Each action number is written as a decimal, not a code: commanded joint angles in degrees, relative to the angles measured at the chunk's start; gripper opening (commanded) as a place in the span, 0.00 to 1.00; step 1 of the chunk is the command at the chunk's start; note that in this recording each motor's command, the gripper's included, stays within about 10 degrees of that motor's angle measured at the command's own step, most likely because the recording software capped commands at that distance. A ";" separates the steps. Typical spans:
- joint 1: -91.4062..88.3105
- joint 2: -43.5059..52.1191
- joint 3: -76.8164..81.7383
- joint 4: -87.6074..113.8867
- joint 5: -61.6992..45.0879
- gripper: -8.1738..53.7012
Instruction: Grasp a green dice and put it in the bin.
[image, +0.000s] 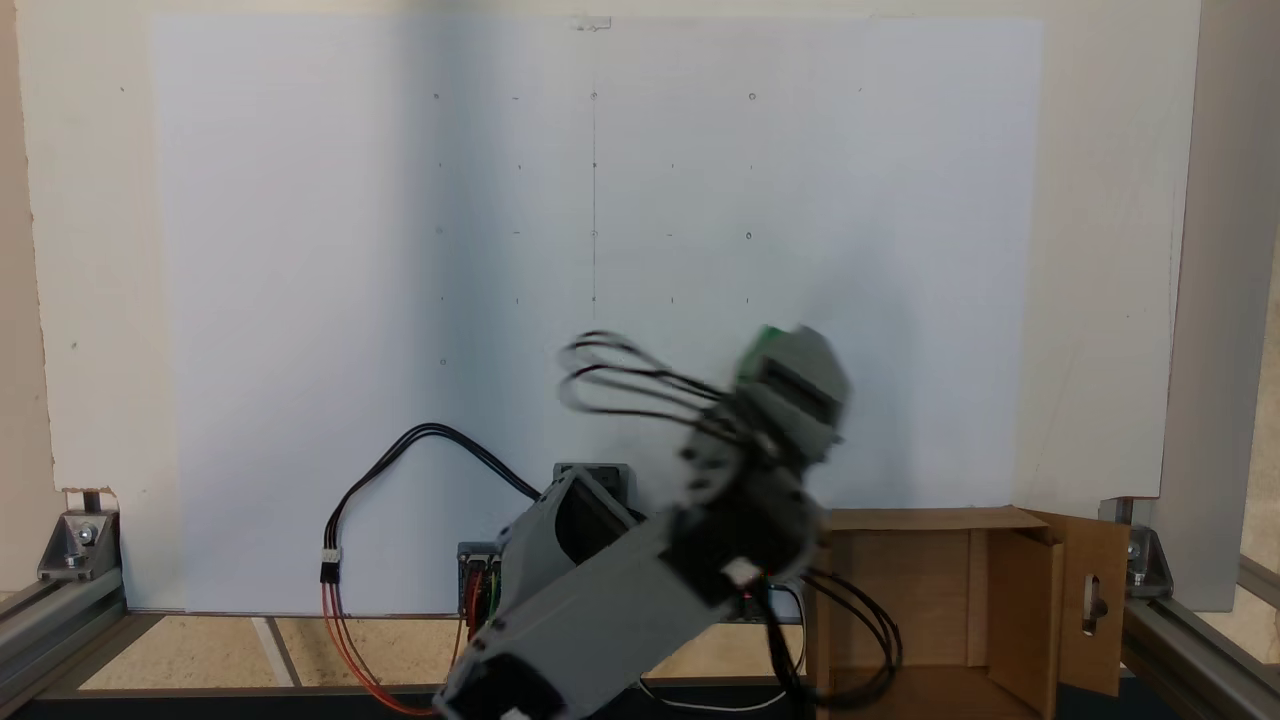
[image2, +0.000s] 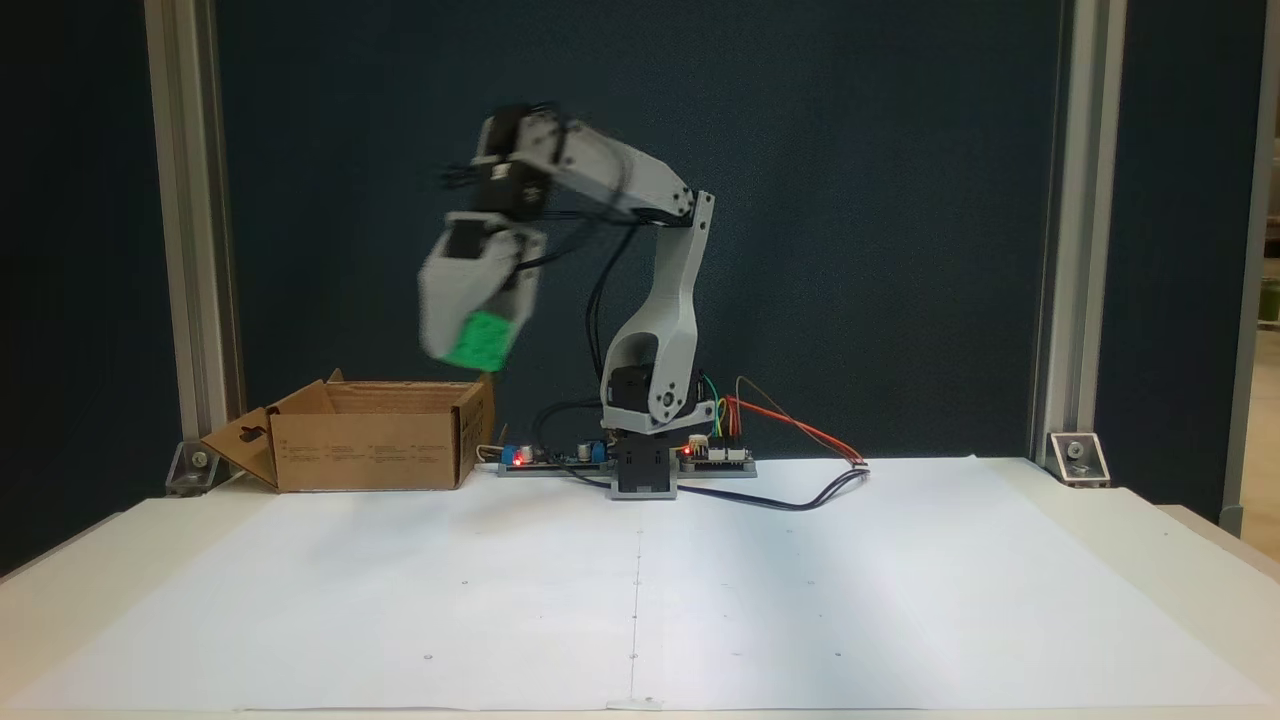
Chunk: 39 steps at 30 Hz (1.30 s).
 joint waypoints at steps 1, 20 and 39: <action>9.05 -3.16 -4.48 -4.31 -5.98 0.32; 50.27 -27.60 -12.48 -15.73 -16.44 0.32; 49.83 -23.38 -15.91 -20.30 -1.51 0.85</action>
